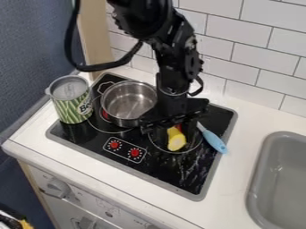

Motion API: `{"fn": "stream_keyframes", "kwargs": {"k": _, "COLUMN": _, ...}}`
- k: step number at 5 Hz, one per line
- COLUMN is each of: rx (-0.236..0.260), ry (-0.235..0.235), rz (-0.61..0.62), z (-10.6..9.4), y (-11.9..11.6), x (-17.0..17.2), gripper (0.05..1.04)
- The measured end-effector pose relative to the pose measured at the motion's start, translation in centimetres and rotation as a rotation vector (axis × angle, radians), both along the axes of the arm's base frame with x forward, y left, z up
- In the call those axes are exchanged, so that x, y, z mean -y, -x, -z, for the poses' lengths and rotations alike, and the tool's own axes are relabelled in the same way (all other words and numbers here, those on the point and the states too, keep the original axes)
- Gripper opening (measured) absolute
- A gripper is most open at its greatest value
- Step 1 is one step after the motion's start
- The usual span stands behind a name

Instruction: Move the yellow object over the right burner

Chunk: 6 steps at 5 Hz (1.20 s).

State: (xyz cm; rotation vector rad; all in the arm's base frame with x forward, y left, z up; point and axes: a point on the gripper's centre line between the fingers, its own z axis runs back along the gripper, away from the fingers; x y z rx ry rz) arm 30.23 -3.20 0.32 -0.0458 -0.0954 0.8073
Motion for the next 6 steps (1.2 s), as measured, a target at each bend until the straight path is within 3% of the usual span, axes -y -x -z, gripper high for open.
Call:
{"fn": "stream_keyframes", "kwargs": {"k": 1, "rx": -0.023, "ry": 0.02, "rz": -0.003, "z": 0.4, "y": -0.2, "x": 0.0, "gripper": 0.653}}
{"fn": "stream_keyframes", "kwargs": {"k": 2, "rx": -0.035, "ry": 0.03, "rz": 0.012, "z": 0.3, "y": -0.6, "x": 0.1, "gripper": 0.952}}
{"fn": "stream_keyframes", "kwargs": {"k": 3, "rx": -0.035, "ry": 0.038, "rz": 0.022, "z": 0.3, "y": -0.6, "x": 0.3, "gripper": 1.009}}
{"fn": "stream_keyframes", "kwargs": {"k": 4, "rx": -0.023, "ry": 0.062, "rz": 0.023, "z": 0.2, "y": -0.7, "x": 0.7, "gripper": 1.003}}
{"fn": "stream_keyframes", "kwargs": {"k": 6, "rx": 0.053, "ry": 0.108, "rz": 0.075, "z": -2.3, "y": -1.4, "x": 1.9, "gripper": 1.0}}
